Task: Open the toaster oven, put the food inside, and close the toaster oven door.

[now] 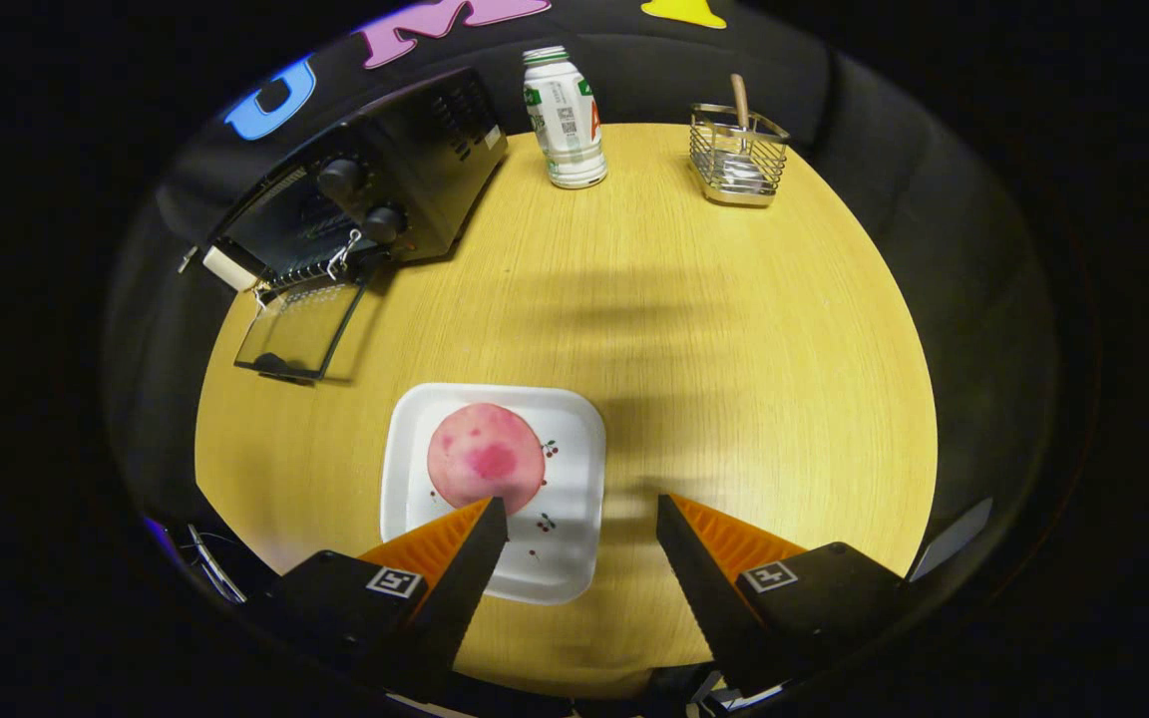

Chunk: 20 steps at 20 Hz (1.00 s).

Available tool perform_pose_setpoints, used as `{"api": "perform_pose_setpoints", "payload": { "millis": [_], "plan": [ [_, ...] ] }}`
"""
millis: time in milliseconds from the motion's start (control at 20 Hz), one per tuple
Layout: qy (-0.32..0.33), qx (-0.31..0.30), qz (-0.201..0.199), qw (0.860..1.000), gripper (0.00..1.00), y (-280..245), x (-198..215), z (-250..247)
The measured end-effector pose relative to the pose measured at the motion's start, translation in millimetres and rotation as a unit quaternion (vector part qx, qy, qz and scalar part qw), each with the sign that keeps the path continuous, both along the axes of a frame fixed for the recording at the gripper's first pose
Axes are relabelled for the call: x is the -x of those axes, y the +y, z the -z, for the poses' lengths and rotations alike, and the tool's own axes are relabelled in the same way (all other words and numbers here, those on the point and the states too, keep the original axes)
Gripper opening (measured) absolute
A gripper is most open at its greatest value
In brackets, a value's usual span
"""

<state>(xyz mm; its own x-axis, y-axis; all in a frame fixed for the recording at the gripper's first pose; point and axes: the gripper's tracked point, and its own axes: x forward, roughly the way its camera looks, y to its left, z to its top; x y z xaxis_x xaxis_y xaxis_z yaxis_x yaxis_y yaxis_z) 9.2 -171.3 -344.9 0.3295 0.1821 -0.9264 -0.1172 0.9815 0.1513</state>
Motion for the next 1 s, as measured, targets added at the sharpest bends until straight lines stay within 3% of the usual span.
{"api": "perform_pose_setpoints", "payload": {
  "millis": [450, 650, 700, 750, 850, 900, 1000],
  "plan": [
    [0.045, 0.009, 0.008, 0.999, 0.96, -8.1, 10.9, 25.2],
    [0.041, 0.042, 0.011, 0.998, 0.73, -19.1, 8.5, 29.0],
    [0.041, 0.044, 0.013, 0.998, 0.60, -21.9, 9.4, 29.4],
    [0.041, 0.044, 0.012, 0.998, 0.55, -20.4, 9.3, 29.2],
    [0.046, 0.040, 0.003, 0.998, 0.53, -18.2, 9.5, 38.4],
    [0.051, 0.034, 0.006, 0.998, 0.35, -16.9, 10.3, 29.8],
    [0.064, 0.028, 0.023, 0.997, 0.16, -14.8, 9.8, 32.7]
  ]
}}
